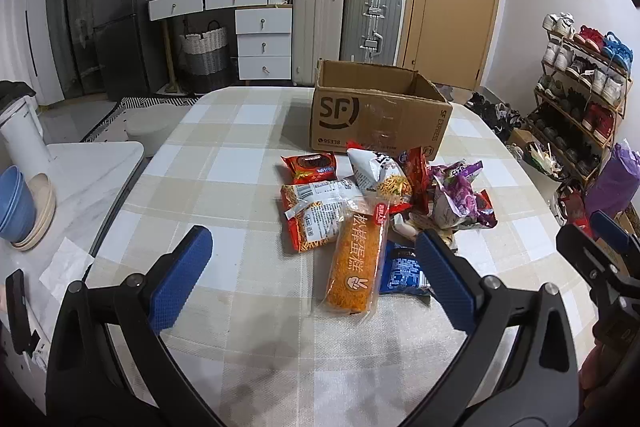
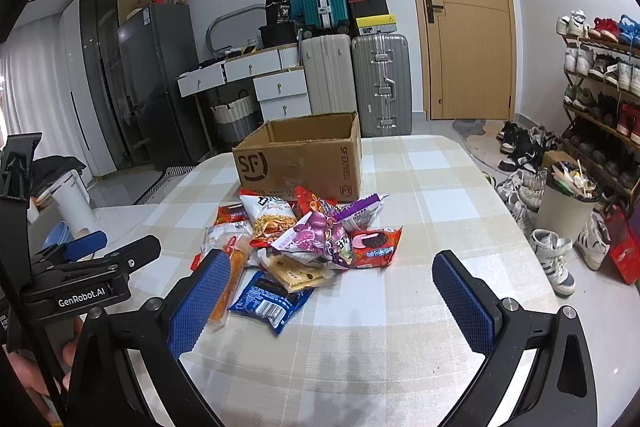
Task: Organize snacks
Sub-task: 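Grasp the orange sponge-cake bag with the left gripper while the right grasps the blue biscuit packet, then carry the orange cake bag and blue packet into the cardboard box with both grippers, then open both grippers to drop the snacks and lift out of the box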
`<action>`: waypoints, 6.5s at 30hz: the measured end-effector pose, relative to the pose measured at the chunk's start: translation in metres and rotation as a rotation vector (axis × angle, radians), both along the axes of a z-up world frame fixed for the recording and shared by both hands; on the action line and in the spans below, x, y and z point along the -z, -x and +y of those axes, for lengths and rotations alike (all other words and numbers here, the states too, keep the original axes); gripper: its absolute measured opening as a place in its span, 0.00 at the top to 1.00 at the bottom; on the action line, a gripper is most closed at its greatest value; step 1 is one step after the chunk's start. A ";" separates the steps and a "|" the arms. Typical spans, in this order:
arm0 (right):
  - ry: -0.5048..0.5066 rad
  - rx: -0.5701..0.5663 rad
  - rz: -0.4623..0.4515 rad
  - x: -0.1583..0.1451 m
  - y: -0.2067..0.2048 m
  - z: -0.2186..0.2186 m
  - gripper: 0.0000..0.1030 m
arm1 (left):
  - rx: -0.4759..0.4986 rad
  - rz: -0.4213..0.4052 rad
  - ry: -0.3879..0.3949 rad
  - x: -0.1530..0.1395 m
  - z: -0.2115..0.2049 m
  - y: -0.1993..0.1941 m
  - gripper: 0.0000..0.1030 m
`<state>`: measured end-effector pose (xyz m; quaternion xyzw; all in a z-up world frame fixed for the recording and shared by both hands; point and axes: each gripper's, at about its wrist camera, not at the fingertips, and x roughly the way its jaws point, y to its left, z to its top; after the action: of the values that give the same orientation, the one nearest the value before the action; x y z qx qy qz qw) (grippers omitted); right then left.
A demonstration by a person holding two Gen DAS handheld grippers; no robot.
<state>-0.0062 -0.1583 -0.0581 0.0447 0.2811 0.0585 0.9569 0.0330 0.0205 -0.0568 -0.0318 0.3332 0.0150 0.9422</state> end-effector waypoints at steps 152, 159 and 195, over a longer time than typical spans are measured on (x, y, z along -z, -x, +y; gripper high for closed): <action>-0.091 -0.297 0.402 0.021 -0.395 0.044 0.52 | 0.243 0.376 0.141 0.035 -0.059 -0.434 0.67; -0.079 -0.292 0.416 0.027 -0.394 0.044 0.49 | 0.234 0.378 0.139 0.041 -0.057 -0.434 0.67; -0.090 -0.265 -0.032 -0.125 -0.152 0.029 0.09 | 0.048 -0.046 0.011 -0.118 -0.010 -0.116 0.01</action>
<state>0.1458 -0.1292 0.0671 0.0491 0.2661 0.1976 0.9422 0.1486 0.0106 0.0613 -0.0291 0.3120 -0.0101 0.9496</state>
